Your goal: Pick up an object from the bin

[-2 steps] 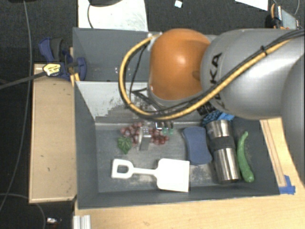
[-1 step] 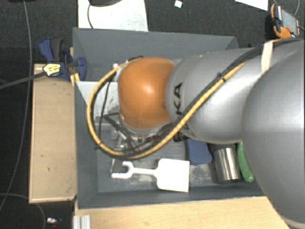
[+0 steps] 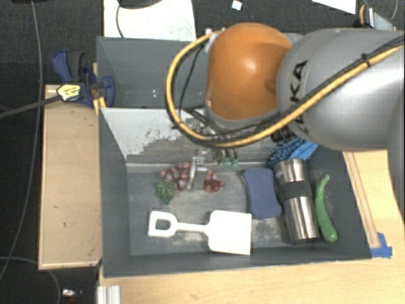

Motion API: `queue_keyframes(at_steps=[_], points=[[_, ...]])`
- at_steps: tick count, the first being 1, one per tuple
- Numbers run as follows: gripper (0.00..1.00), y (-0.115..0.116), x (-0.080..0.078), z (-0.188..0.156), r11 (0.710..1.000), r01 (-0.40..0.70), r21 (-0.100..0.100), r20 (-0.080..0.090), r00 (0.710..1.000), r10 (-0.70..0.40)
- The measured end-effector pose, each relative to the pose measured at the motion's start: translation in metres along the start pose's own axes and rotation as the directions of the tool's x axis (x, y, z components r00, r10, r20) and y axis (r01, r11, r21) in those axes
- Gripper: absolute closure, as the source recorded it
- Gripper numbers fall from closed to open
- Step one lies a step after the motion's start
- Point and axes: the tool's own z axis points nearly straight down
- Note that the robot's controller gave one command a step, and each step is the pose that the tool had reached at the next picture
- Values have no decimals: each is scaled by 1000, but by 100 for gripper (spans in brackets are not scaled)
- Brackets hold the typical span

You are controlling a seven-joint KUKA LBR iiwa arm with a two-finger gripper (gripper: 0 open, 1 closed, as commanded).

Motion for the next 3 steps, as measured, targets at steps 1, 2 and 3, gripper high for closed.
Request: queue_keyframes(at_steps=[1,2,3], points=[[0,54,62,101,997,82,-7,-14,997,-82],[0,29,38,28,998,63,-4,-6,998,-63],[0,46,55,108,971,238,-9,-9,971,-238]])
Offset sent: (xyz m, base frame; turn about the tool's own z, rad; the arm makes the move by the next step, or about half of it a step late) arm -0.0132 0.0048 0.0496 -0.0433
